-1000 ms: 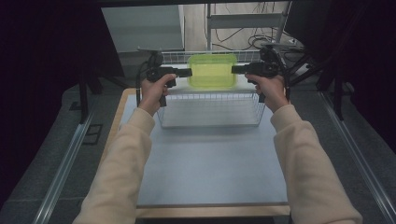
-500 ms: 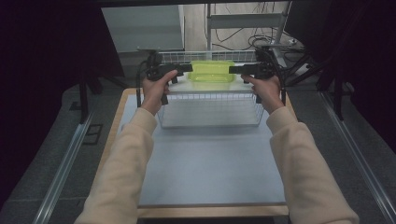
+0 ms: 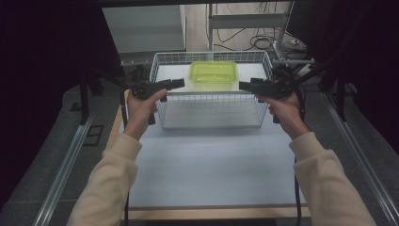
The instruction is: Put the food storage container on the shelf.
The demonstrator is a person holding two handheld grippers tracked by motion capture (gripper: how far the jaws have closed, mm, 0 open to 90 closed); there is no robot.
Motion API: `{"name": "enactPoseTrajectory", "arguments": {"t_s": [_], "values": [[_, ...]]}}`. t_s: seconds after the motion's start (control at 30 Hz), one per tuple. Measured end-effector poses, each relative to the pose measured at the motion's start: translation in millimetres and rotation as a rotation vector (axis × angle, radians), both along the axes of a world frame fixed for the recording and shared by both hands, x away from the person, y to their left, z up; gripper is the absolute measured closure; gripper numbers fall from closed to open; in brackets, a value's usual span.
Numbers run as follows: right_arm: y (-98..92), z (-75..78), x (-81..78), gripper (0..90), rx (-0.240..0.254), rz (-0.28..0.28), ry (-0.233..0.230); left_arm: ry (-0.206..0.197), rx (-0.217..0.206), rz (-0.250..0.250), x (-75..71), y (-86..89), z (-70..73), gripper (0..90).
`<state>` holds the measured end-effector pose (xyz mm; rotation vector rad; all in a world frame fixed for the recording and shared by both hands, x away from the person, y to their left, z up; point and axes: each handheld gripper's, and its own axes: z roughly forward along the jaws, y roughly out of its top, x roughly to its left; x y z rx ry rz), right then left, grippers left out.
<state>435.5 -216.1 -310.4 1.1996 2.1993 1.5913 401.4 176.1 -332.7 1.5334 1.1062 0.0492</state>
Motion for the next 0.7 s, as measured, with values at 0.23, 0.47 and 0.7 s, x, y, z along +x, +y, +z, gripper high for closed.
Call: {"name": "enactPoseTrajectory", "arguments": {"t_s": [0.23,0.47,0.7], "values": [[-12.7,-35.8,-45.5,30.7,-0.042,0.075,-0.034,-0.027,0.041,-0.074,-63.4,-4.1,-37.6,23.7],[-22.1,-82.1,-84.6,28.7,-0.055,0.121,-0.046,-0.031,0.080,-0.108,-97.6,-3.6,-79.3,23.9],[-29.3,-133.4,-109.8,28.1,-0.114,0.140,-0.013,-0.006,0.133,-0.122,-114.7,-5.8,-114.9,24.4]]}}
